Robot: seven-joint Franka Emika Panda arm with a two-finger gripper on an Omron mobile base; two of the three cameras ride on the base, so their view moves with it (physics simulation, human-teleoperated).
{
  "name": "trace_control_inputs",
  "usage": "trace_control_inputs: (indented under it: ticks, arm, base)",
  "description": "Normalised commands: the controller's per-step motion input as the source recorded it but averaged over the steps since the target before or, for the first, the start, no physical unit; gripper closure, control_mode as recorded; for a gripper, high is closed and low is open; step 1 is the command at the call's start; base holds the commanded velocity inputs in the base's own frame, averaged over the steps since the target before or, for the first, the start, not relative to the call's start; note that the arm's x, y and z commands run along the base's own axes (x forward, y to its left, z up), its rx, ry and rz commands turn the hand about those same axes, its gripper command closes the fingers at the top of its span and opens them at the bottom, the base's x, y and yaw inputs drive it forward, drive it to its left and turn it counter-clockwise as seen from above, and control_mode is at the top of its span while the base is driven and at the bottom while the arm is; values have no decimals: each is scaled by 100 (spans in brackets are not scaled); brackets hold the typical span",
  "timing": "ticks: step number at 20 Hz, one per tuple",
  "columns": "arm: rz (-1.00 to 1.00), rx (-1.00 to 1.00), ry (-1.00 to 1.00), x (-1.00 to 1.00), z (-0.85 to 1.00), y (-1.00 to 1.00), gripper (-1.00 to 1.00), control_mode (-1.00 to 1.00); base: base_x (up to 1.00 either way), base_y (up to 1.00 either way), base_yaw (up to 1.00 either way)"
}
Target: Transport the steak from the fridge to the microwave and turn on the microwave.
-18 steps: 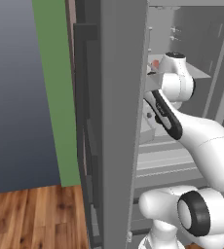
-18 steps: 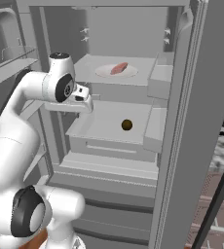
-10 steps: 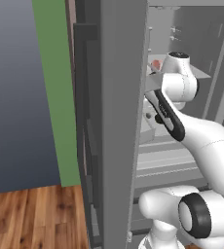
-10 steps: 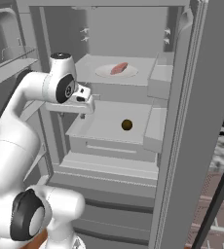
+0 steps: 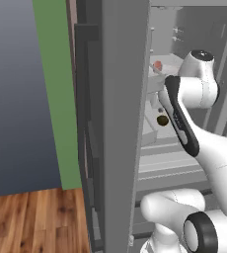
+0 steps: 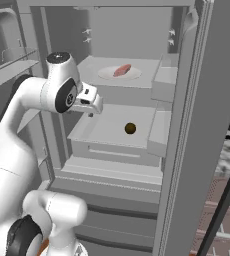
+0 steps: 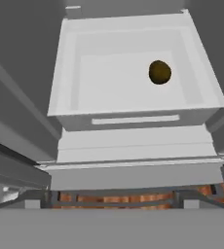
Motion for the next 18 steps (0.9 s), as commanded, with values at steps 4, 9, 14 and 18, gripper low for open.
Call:
trace_control_inputs:
  ticks: [4,9,14,18]
  arm:
    - [-14,0,-20,0,70,-35,-100,-100]
    - [-10,0,-9,0,75,-21,-100,-100]
    - [-9,0,-3,0,63,-7,-100,-100]
    - [-5,0,-8,1,31,-1,-100,-100]
  base:
    - [0,0,0]
    - [0,0,0]
    - [0,0,0]
    - [0,0,0]
